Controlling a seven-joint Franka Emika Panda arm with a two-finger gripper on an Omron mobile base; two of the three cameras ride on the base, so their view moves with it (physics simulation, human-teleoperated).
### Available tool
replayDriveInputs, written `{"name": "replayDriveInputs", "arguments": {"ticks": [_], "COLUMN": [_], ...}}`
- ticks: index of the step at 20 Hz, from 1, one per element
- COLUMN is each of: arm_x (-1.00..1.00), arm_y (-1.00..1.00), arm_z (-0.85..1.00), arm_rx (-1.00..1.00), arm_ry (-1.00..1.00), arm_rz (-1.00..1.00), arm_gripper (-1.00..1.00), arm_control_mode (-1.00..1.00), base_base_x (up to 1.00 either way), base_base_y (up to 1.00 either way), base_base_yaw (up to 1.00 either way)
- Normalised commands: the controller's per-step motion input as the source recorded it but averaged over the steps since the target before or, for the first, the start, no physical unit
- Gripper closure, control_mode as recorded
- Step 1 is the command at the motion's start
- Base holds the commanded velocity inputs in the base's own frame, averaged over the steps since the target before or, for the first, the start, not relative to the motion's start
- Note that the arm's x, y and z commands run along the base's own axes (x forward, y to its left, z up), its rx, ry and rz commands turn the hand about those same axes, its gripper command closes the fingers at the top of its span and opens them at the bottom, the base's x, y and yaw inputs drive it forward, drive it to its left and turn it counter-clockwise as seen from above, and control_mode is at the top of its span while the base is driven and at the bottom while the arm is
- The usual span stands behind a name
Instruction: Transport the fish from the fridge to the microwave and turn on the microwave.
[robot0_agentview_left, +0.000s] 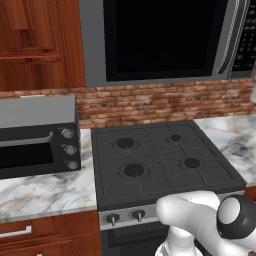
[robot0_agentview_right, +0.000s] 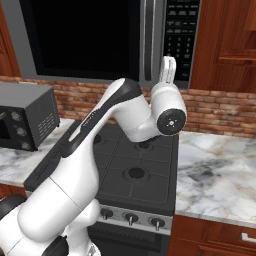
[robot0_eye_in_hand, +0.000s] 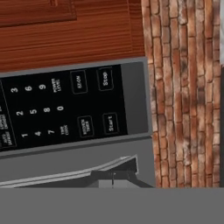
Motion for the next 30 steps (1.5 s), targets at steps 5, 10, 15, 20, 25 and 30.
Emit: {"name": "replayDriveInputs", "arguments": {"ticks": [5,10,15,20,25,30], "arm_x": [0.11,0.12,0.12,0.14,0.18,0.16], "arm_y": [-0.01,-0.03,-0.08,-0.12,-0.1,-0.04], "arm_z": [-0.01,-0.04,-0.05,-0.01,-0.01,-0.02], "arm_rx": [0.0,0.0,0.0,0.0,0.0,0.0], "arm_ry": [-0.05,-0.01,0.0,0.0,0.0,0.0], "arm_rz": [0.0,0.0,0.0,0.0,0.0,0.0], "arm_gripper": [1.0,1.0,1.0,1.0,1.0,1.0], "arm_control_mode": [-1.0,-1.0,-1.0,-1.0,-1.0,-1.0], "base_base_x": [0.0,0.0,0.0,0.0,0.0,0.0], "base_base_y": [0.0,0.0,0.0,0.0,0.0,0.0], "base_base_yaw": [0.0,0.0,0.0,0.0,0.0,0.0]}}
